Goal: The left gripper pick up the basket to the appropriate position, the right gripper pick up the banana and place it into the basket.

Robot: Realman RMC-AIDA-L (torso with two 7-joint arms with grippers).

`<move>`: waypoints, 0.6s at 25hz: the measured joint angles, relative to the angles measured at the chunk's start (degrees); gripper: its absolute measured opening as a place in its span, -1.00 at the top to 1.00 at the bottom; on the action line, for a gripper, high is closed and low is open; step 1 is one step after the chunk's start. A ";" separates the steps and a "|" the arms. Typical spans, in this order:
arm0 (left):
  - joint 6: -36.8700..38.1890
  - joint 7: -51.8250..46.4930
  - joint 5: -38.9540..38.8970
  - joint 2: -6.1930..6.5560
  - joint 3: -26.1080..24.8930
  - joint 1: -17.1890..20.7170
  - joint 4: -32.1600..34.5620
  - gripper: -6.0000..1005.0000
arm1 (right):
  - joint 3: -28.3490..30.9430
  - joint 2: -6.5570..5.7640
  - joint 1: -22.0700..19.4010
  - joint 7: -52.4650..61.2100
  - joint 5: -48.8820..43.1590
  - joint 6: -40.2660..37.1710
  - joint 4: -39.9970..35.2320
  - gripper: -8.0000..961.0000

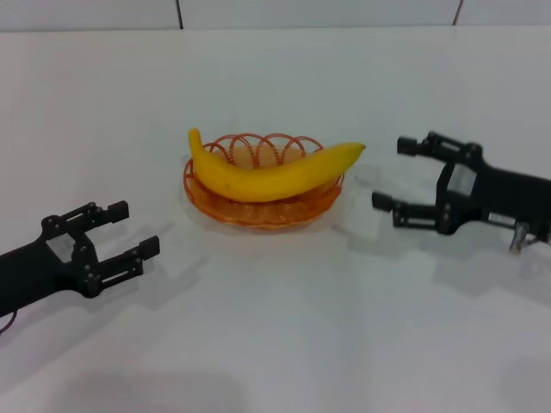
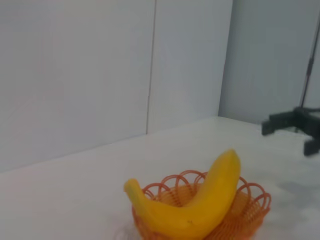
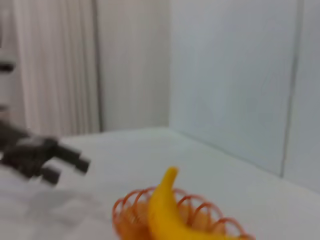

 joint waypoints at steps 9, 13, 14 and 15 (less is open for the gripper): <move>-0.01 0.24 0.16 -0.08 -0.09 -0.33 0.01 -0.48 | 2.09 0.34 0.45 -1.45 -5.76 -0.04 0.50 -0.86; -0.07 1.27 -0.05 -0.12 -0.12 -0.15 -0.08 -0.48 | 4.88 0.49 0.10 -1.40 -5.75 -0.42 0.54 -0.86; -0.07 1.42 -0.09 -0.13 -0.12 -0.13 -0.12 -0.48 | 5.26 0.50 0.06 -1.35 -5.75 -0.63 0.57 -0.86; -0.08 1.57 -0.12 -0.16 -0.12 -0.13 -0.15 -0.48 | 5.55 0.51 0.02 -1.33 -5.75 -0.97 0.71 -0.86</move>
